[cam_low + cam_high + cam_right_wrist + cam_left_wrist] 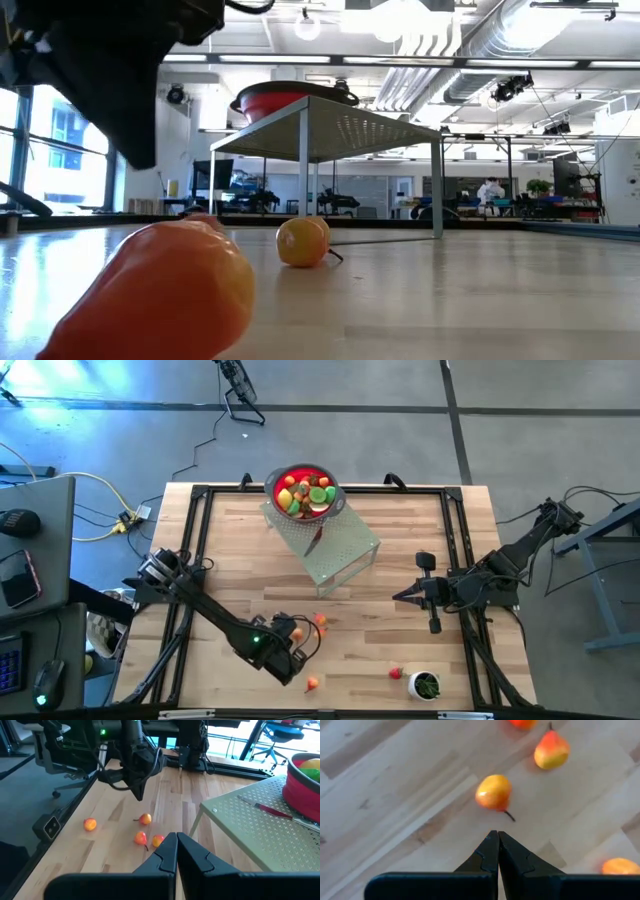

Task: Pick & Place Fruit
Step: Put the orange pear into the red strainer on the shelf

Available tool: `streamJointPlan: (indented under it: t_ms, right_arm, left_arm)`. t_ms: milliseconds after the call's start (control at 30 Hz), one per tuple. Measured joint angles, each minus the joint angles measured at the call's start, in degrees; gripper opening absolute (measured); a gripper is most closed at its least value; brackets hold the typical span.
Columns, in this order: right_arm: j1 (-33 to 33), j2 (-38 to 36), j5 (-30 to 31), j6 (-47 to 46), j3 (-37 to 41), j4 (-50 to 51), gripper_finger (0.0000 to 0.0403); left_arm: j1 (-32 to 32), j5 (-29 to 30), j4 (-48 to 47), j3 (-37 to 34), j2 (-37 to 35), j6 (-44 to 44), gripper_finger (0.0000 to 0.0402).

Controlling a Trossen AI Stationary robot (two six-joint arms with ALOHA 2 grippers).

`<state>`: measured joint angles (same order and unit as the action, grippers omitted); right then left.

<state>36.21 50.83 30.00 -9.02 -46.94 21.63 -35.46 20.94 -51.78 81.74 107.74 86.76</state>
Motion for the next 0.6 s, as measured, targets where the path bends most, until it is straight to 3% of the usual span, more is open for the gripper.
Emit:
streamJointPlan:
  t_ms: [233, 600]
  right_arm:
    - [0.0, 0.0, 0.0, 0.2, 0.0, 0.3, 0.0002]
    - [0.0, 0.0, -0.1, 0.2, 0.0, 0.4, 0.0002]
  left_arm:
    - [1.1, -2.6, 1.3, 0.1, -0.3, -2.7, 0.0000]
    - [1.4, -1.7, 1.1, 0.1, 0.1, -2.9, 0.0000]
